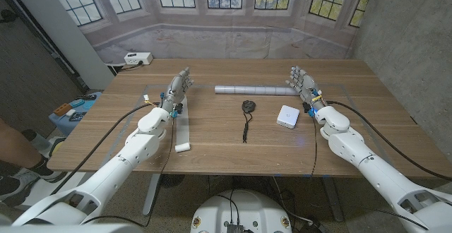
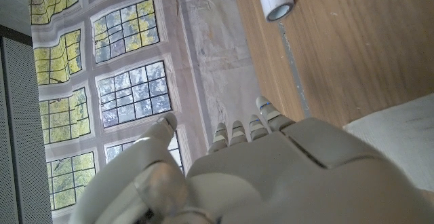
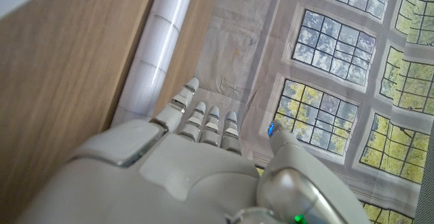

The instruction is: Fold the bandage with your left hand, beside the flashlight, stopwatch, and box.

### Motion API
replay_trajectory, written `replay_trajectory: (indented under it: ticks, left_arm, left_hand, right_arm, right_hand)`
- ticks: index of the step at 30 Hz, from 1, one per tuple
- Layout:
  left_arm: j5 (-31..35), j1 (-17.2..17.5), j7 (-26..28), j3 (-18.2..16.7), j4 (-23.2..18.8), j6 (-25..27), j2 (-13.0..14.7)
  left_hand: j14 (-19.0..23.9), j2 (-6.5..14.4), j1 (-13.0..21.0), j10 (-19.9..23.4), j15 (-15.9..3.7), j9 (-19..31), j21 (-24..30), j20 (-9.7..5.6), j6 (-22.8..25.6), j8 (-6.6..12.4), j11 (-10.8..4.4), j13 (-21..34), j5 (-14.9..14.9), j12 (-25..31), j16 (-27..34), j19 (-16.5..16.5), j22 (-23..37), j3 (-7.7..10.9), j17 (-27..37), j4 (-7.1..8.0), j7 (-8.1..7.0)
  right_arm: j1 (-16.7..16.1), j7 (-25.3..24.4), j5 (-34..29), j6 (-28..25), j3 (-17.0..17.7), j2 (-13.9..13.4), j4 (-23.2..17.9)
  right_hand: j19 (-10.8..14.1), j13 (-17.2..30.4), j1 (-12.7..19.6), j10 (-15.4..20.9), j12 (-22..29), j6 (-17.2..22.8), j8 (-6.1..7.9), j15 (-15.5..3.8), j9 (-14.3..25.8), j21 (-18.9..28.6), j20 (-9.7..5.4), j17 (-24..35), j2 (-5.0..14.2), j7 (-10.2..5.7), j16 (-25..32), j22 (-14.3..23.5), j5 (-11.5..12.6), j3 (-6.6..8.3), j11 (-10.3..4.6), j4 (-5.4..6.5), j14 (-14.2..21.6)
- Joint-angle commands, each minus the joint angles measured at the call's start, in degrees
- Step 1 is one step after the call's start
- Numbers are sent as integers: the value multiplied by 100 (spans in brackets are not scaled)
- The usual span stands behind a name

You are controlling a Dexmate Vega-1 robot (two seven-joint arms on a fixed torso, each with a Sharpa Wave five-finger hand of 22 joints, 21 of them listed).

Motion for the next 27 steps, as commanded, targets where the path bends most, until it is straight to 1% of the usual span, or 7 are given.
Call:
replay_trajectory:
  ticks: [1, 8, 17, 22, 27]
  left_arm:
    - [130, 136, 180, 11, -294, 57, 93]
    - [193, 282, 262, -7, -614, 177, 266]
    - [250, 493, 336, -80, -1013, 330, 545]
    - [341, 550, 372, -117, -1144, 389, 704]
    - [423, 564, 365, -166, -1233, 456, 877]
  left_hand:
    - [-24, 2, 102, -31, 23, 18, 6, -9, 14, 44, 16, 25, 41, 38, 26, 61, 16, 39, 19, -30, 28]
    - [-18, -17, 134, 0, 30, 17, -24, -1, 50, 49, 20, 24, 45, 44, 21, 65, 15, 48, 14, -91, 28]
    - [-7, -38, 212, 61, 29, 18, -86, 4, 238, 94, 15, 24, 57, 54, 13, 90, 16, 67, 9, -227, 34]
    - [0, -44, 245, 91, 26, 18, -107, 11, 309, 106, 1, 24, 62, 60, 11, 110, 16, 73, 9, -282, 42]
    - [20, -47, 272, 128, 25, 19, -125, 22, 352, 110, -14, 23, 66, 69, 16, 122, 16, 79, 9, -328, 33]
  right_arm:
    - [-249, -155, -61, 59, 26, -79, -261]
    - [-409, -237, -68, 84, 61, -129, -451]
    - [-581, -313, -82, 135, 76, -146, -599]
    - [-597, -332, -113, 149, 64, -140, -619]
    - [-520, -321, -169, 179, 23, -98, -561]
  right_hand:
    - [46, 13, 61, 64, 39, 63, 43, -68, 22, 30, -217, 24, 0, 5, 33, 22, 27, 33, 4, -2, 40]
    - [49, 14, 66, 80, 36, 78, 47, -65, 22, 32, -218, 25, 8, -1, 41, 22, 26, 33, 15, -10, 55]
    - [56, 15, 88, 81, 24, 101, 54, -67, 22, 35, -223, 20, 13, 7, 43, 22, 26, 36, 8, -34, 63]
    - [62, 15, 99, 82, 20, 110, 56, -68, 22, 37, -218, 18, 13, 7, 43, 22, 26, 39, 9, -46, 66]
    - [64, 16, 113, 85, 14, 121, 58, -70, 22, 38, -217, 15, 14, 11, 42, 22, 26, 41, 12, -62, 68]
